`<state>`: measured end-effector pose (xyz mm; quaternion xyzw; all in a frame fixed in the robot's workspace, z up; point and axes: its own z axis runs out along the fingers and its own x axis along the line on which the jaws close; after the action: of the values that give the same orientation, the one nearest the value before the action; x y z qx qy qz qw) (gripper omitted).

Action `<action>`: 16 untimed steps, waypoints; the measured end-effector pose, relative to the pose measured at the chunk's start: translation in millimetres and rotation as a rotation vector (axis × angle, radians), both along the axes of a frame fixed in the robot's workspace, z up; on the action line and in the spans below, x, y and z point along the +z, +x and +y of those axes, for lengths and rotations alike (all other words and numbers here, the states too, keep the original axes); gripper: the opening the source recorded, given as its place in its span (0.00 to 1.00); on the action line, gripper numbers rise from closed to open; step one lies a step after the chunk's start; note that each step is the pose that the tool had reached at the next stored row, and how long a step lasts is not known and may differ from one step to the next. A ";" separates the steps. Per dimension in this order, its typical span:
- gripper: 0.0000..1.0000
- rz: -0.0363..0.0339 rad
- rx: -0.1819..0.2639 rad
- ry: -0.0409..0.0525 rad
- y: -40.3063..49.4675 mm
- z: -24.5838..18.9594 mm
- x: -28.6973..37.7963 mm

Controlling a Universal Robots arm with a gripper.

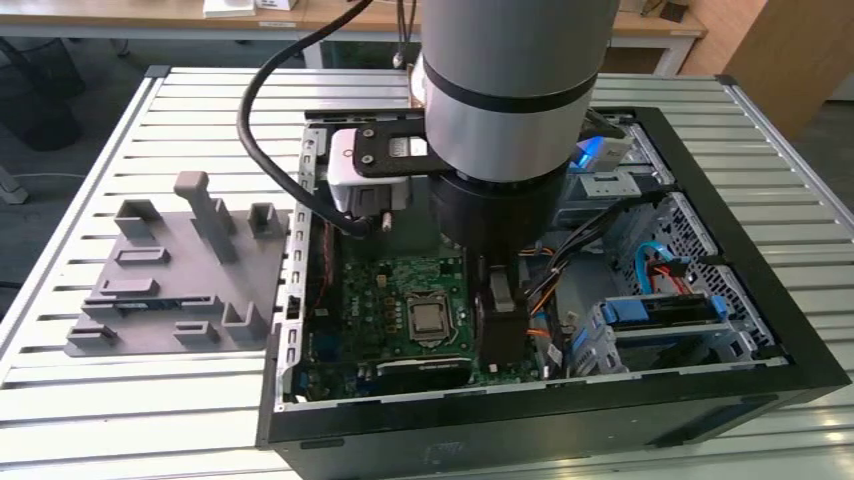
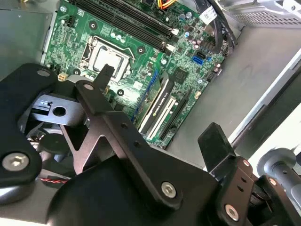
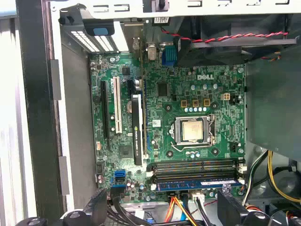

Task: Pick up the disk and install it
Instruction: 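Insert the second disk wire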

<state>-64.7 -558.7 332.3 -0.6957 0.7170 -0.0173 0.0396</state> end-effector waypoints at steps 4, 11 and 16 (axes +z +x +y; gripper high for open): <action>0.99 0.0000 0.000 -0.0001 1.3 0.0 0.0; 0.99 0.0000 0.000 0.0000 3.6 0.0 0.0; 0.99 0.0000 0.000 0.0000 5.2 0.0 0.0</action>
<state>-59.5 -558.7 332.3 -0.6957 0.7170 -0.0173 0.0396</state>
